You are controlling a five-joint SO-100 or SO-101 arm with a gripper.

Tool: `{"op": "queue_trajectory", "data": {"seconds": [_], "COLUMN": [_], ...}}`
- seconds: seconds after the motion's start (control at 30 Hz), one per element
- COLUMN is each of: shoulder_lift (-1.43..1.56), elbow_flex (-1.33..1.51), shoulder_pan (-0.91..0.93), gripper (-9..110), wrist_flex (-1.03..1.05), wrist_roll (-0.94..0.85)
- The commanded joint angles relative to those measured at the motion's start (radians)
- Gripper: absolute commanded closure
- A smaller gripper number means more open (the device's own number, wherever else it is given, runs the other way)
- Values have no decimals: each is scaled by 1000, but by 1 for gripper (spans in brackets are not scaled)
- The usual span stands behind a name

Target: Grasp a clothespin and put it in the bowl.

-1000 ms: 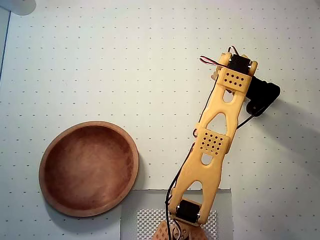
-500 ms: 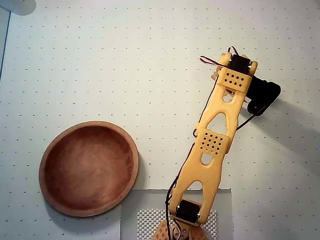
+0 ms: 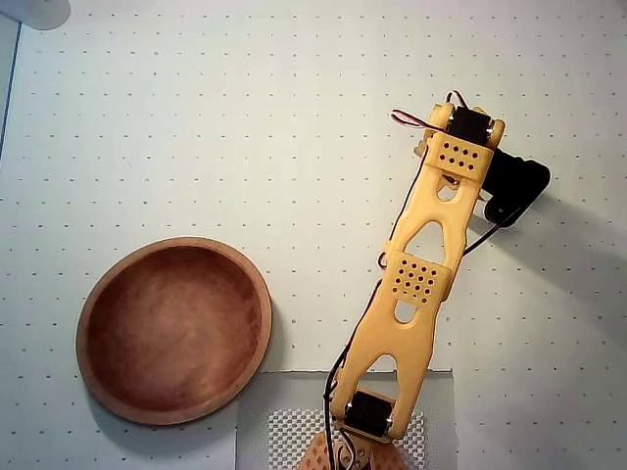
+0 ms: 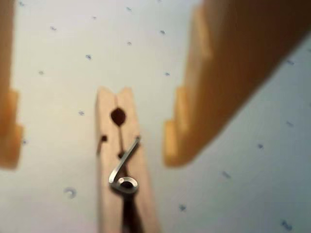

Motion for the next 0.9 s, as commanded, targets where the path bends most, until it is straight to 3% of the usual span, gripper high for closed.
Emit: {"op": "queue_trajectory", "data": {"seconds": [0.0, 0.87], "shoulder_lift": [18, 18], "elbow_flex": [-64, -64], "shoulder_pan": [15, 61], "gripper": [83, 83], "wrist_flex": [-11, -12], "wrist_roll": [-35, -164]}}
